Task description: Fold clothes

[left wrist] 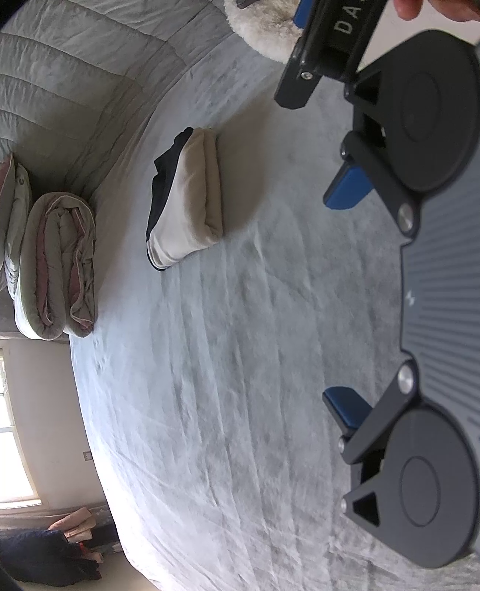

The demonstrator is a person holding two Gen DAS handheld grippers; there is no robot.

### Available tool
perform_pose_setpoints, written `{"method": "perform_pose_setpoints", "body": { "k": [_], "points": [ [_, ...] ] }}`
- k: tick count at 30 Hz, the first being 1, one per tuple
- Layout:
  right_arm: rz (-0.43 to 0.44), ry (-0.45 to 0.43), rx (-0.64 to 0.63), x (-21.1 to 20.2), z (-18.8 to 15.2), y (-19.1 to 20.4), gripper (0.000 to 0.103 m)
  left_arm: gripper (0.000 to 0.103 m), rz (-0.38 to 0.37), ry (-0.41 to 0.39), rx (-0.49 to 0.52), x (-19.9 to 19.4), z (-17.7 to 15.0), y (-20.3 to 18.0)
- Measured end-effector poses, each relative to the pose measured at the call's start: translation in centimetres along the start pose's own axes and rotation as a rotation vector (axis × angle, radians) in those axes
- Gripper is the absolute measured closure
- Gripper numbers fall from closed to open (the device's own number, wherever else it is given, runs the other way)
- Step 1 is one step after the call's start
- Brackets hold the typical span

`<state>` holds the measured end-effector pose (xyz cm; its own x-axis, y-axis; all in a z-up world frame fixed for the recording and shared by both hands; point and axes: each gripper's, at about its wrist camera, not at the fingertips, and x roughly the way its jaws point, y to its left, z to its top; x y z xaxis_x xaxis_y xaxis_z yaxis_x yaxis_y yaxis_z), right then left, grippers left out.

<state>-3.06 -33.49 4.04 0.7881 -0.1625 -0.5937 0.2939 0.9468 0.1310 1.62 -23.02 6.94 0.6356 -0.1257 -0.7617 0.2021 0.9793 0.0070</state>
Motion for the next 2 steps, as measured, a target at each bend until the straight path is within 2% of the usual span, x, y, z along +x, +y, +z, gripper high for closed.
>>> {"method": "perform_pose_setpoints", "body": {
  "k": [2],
  "points": [
    [0.002, 0.001, -0.002, 0.01, -0.02, 0.12, 0.0, 0.001, -0.001, 0.004, -0.006, 0.09, 0.04, 0.17]
  ]
}}
